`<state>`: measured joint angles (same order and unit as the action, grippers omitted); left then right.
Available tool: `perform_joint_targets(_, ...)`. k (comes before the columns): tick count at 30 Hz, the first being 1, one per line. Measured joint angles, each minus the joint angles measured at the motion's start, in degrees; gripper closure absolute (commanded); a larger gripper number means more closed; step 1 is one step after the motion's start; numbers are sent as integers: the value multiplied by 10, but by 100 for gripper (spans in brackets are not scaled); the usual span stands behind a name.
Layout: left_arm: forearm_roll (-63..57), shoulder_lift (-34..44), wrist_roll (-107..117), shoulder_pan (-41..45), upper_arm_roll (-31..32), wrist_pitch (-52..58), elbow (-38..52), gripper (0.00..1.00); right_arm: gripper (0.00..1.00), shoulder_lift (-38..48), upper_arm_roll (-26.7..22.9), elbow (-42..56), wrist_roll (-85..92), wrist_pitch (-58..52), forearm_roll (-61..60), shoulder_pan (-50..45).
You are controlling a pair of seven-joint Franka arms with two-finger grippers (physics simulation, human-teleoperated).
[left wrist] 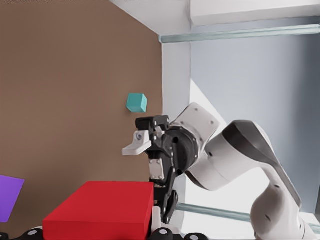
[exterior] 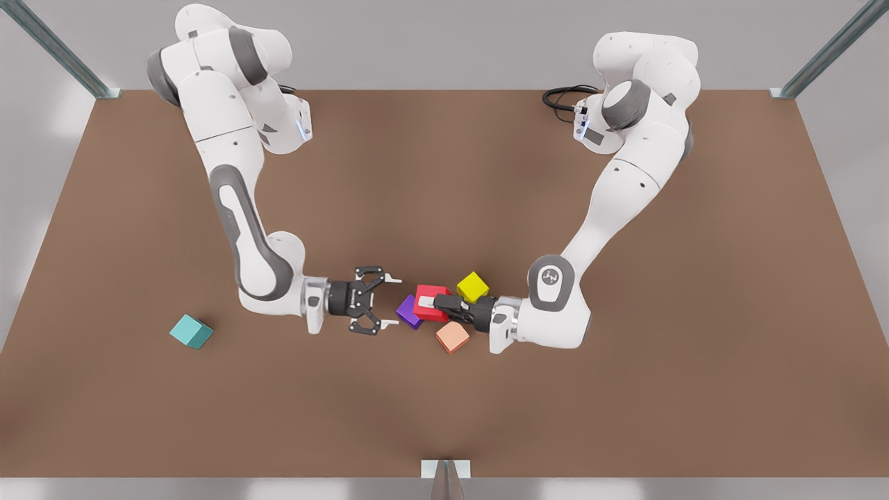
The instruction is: Pick up red wooden cube and pass to hand red wooden cube and place in blue wooden cube
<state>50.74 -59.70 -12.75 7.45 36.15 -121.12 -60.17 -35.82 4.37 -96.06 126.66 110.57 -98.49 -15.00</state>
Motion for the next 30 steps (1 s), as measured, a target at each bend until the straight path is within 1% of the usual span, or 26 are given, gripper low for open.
perform_joint_targets(10,1,-1,-14,10,1,-19,0,58,0,-26,29,18,95,24,-21,-4)
perform_joint_targets(22,-1,-11,-17,40,2,-55,16,58,0,-29,36,35,155,42,-35,-21)
perform_joint_targets(23,-1,-11,-17,40,2,-57,16,58,1,-31,36,36,159,43,-36,-21)
perform_joint_targets(24,-1,-11,-16,40,2,-58,16,58,16,-31,36,38,162,44,-36,-21)
perform_joint_targets(25,-1,-11,-16,40,2,-58,16,58,34,-32,36,39,164,44,-35,-20)
perform_joint_targets(26,-1,-11,-16,40,2,-59,16,57,37,-32,36,39,166,44,-34,-20)
perform_joint_targets(28,-1,-11,-16,40,2,-60,16,57,37,-32,36,40,170,45,-33,-20)
perform_joint_targets(30,-1,-11,-16,40,2,-61,16,49,37,-32,36,42,174,46,-33,-20)
